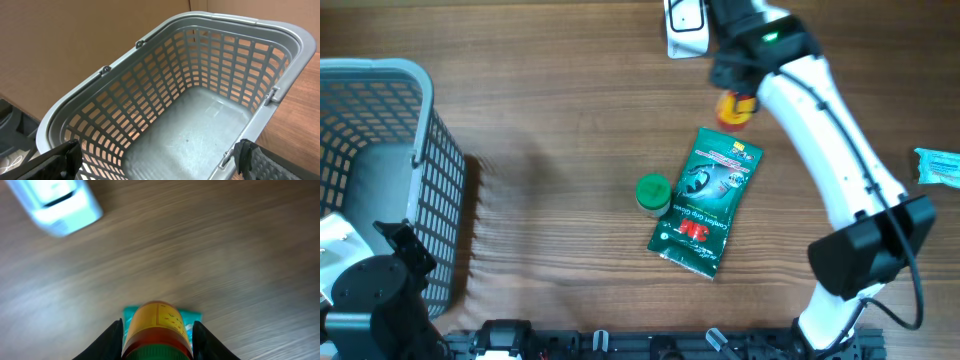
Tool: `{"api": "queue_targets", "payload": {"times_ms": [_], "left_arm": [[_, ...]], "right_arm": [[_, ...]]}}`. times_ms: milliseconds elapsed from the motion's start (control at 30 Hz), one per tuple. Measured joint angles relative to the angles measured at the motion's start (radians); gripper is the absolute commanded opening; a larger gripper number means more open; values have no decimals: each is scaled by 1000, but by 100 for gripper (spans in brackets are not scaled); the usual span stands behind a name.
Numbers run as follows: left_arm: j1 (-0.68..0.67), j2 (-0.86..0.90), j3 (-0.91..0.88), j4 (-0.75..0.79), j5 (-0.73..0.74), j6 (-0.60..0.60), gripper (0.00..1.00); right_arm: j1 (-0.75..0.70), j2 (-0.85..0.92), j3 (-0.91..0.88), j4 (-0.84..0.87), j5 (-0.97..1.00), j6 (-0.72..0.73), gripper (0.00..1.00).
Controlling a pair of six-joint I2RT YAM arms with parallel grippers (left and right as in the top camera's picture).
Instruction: Scan the item barcode
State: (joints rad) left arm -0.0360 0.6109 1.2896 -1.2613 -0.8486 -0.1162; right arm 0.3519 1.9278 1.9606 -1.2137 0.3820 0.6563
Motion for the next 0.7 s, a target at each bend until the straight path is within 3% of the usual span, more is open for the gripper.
{"api": "queue_targets", "payload": {"times_ms": [100,267,333,367,400,433,533,567,700], "left_arm": [[0,0,0,0,0,0,100],[0,0,0,0,0,0,100],[0,0,0,0,0,0,100],[0,0,0,0,0,0,100],[0,0,0,0,0,0,100],[0,0,0,0,0,0,100],[0,0,0,0,0,0,100],[0,0,0,0,0,0,100],[0,0,0,0,0,0,100]], "right_arm": [[-134,0,-2,48,16,-64,48],[-246,0,-29,132,-167,-404,54],[-277,4,-44,138,-278,-502,68],[-289,8,-45,140,-315,-537,78],[-297,12,-45,146,-337,-557,94],[-302,19,-47,159,-354,-576,99],[-301,24,-50,194,-319,-411,100],[-305,29,-50,168,-275,-240,99],[-364,90,-50,146,-223,139,100]]}}
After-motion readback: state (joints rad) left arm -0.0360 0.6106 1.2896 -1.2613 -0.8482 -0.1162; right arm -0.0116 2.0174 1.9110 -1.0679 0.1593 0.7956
